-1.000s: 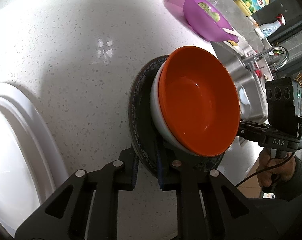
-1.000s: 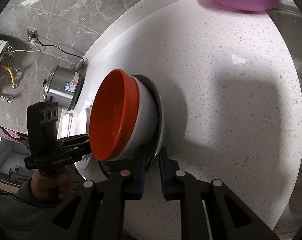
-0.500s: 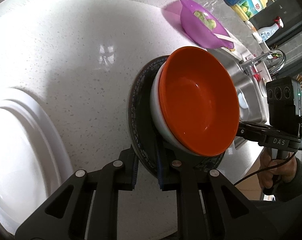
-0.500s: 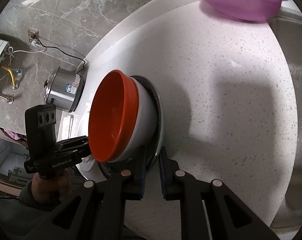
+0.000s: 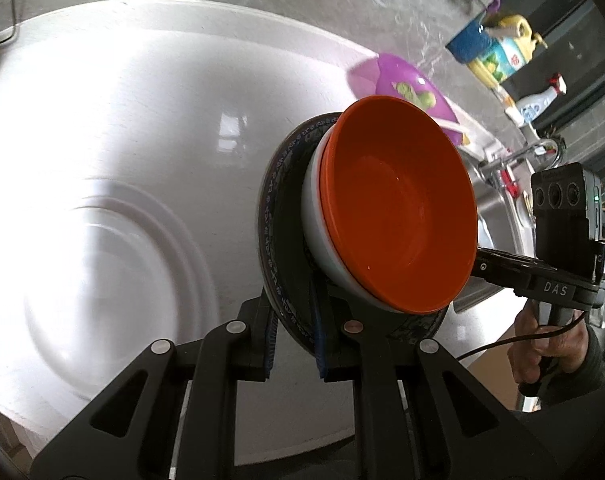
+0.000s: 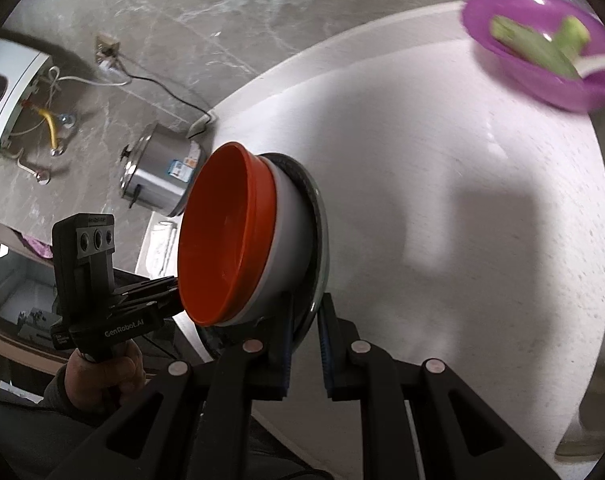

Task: Organize plates and bowls
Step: 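Lift the patterned plate with nested bowls and carry it toward the white plate stack, then lower the patterned plate with bowls onto the white plate stack, then open both grippers and pull both tools back from the stack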

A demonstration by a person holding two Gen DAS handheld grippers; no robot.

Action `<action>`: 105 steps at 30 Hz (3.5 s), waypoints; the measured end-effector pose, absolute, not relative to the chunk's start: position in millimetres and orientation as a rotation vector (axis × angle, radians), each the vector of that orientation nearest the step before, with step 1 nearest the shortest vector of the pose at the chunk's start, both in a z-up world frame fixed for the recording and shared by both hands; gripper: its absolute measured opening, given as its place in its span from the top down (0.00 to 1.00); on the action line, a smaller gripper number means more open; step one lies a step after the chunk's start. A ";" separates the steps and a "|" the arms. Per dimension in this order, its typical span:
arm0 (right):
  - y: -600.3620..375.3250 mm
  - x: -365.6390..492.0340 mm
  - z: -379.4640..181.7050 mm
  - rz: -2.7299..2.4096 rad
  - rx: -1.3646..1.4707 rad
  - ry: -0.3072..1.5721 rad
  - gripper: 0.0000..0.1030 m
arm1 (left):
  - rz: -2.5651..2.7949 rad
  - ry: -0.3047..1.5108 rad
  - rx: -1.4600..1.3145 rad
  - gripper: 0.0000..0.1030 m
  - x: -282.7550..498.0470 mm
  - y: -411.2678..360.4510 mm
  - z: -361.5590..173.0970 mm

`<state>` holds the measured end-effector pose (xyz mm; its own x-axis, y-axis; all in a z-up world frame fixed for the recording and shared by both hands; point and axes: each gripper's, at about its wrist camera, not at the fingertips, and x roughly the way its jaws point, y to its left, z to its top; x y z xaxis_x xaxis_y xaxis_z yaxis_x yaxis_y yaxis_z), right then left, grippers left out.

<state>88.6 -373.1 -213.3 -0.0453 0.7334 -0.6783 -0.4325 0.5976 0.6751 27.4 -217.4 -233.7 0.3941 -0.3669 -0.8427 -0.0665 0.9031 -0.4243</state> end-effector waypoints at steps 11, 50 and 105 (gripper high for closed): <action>-279.1 48.9 -184.5 1.035 0.245 1.294 0.86 | -0.138 1.101 -0.471 0.88 -16.5 -114.6 -201.8; -194.2 15.1 -260.4 0.944 0.205 1.426 0.86 | -0.163 1.220 -0.474 0.89 -29.9 -24.1 -318.6; -225.8 -35.8 -175.8 0.701 0.274 1.159 0.16 | -0.184 1.004 -0.434 0.00 -51.9 -38.0 -262.1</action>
